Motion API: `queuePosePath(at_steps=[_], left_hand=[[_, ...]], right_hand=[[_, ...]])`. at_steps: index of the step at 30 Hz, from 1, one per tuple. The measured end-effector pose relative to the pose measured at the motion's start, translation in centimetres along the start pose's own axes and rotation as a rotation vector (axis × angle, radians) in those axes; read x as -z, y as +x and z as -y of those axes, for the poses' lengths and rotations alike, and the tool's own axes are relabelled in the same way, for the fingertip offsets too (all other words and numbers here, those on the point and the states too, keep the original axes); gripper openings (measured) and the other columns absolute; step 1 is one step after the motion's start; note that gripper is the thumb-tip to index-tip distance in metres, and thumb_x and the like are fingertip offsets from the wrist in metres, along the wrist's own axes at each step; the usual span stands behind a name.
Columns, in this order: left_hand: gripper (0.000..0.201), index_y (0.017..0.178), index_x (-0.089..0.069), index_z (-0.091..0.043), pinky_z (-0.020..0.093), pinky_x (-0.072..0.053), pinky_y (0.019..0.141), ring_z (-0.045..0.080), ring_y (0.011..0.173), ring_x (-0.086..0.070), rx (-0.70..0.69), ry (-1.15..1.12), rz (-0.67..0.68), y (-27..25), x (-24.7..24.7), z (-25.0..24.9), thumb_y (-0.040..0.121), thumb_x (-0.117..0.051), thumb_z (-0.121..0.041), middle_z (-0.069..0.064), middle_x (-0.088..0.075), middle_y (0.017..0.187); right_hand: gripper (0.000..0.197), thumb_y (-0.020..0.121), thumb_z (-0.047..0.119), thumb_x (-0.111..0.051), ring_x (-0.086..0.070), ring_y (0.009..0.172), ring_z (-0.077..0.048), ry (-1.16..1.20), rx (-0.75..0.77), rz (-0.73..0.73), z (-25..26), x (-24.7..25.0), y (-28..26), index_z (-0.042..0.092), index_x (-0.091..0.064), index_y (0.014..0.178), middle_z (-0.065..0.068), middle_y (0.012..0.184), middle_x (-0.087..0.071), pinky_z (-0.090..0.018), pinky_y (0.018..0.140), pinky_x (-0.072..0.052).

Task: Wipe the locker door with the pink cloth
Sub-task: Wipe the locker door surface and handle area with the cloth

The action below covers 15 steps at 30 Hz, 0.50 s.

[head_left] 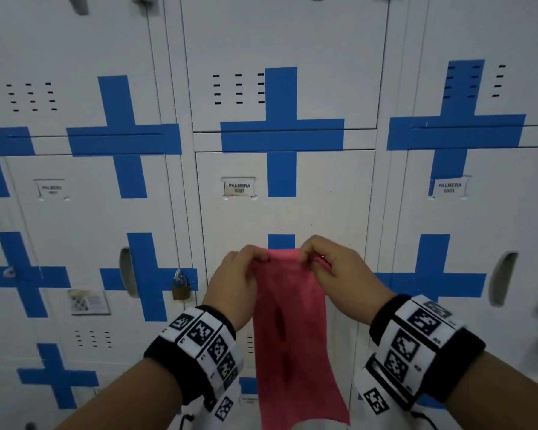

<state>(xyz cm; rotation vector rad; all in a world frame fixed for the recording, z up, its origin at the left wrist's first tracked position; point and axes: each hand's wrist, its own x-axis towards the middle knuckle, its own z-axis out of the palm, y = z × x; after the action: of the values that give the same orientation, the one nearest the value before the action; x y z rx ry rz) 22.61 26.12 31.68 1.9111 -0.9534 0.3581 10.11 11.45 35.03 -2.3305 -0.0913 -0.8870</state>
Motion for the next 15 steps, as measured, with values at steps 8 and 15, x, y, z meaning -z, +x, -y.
queuePosePath(at_steps=[8,15], left_hand=[[0.030,0.118,-0.054,-0.024,0.003,-0.037,0.085,-0.004,0.093,-0.051,-0.149,-0.119,-0.382,4.0,2.3,-1.8,0.092,-0.051,-0.008,-0.008,-0.041,0.112],[0.059,0.142,-0.033,-0.025,0.034,-0.031,0.110,0.015,0.129,-0.033,-0.301,0.163,-0.346,8.1,5.0,-0.2,0.089,-0.054,-0.008,-0.003,-0.030,0.143]], right_hand=[[0.053,0.093,0.009,-0.048,-0.040,0.110,0.013,-0.039,0.113,0.103,0.6,-1.6,1.1,0.035,-0.037,0.137,0.019,0.127,-0.042,-0.006,0.095,-0.031],[0.070,0.094,0.025,-0.050,-0.003,0.143,-0.010,-0.452,-0.076,-0.164,-5.2,1.3,0.9,0.032,-0.005,0.147,0.008,0.157,0.000,-0.035,0.117,-0.012]])
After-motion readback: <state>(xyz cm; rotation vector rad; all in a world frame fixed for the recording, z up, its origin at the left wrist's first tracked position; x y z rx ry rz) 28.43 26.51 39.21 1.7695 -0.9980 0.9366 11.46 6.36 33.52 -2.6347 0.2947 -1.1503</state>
